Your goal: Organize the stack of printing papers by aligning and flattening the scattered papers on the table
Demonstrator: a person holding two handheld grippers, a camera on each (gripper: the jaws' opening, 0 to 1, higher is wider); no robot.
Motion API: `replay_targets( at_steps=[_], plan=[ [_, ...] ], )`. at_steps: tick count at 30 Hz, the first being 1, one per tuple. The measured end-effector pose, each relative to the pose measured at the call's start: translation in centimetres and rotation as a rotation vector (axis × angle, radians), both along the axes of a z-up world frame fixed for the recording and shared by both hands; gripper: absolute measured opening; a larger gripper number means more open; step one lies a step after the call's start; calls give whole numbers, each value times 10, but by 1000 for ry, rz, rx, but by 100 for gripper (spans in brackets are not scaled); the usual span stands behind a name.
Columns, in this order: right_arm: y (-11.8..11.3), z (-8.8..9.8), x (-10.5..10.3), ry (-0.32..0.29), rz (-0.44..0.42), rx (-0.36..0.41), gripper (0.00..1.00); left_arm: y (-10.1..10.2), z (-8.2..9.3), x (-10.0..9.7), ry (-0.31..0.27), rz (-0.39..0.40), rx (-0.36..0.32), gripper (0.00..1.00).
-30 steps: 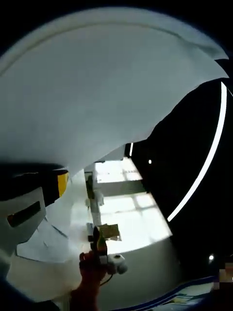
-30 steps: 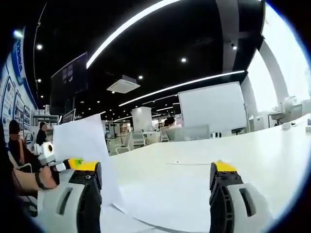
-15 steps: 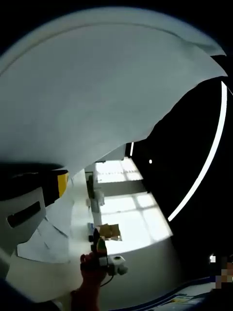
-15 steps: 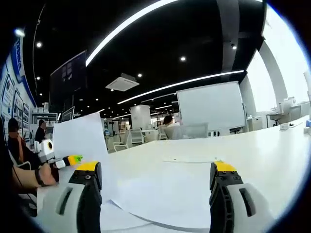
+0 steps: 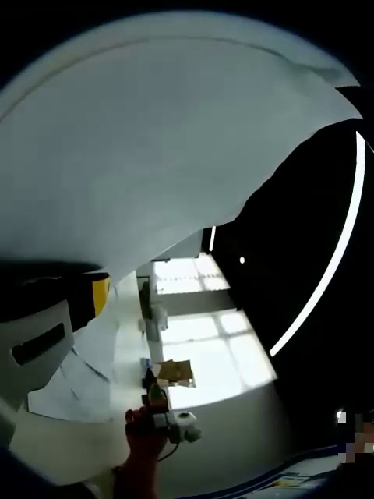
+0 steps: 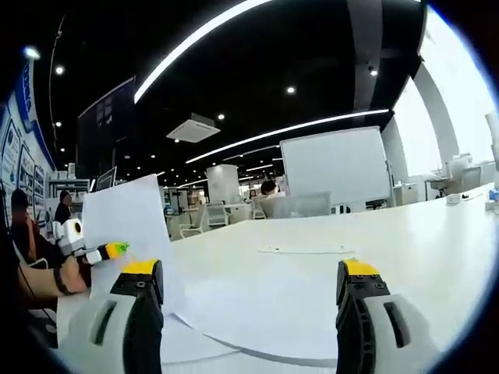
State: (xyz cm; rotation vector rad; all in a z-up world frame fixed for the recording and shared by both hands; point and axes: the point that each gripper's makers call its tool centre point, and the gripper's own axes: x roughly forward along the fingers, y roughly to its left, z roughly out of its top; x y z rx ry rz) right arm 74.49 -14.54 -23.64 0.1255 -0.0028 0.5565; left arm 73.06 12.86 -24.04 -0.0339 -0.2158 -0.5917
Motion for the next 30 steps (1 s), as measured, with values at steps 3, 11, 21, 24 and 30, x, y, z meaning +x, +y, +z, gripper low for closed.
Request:
replay_targets(
  at_steps=[3,11,21,24,30],
  plan=[
    [0,-3,0,7,1,1,87,0,0,0,0,0,0,10],
    [1,-8,1,15,1,-11,87,0,0,0,0,0,0,10],
    [5,-13,3,27,7,-15,87,0,0,0,0,0,-2,10],
    [7,-17,4,32,6,-25,87,0,0,0,1,0,-2,10],
    [9,-22,5,39,9,-46,86,1,0,0,4,0,-4,10]
  ],
)
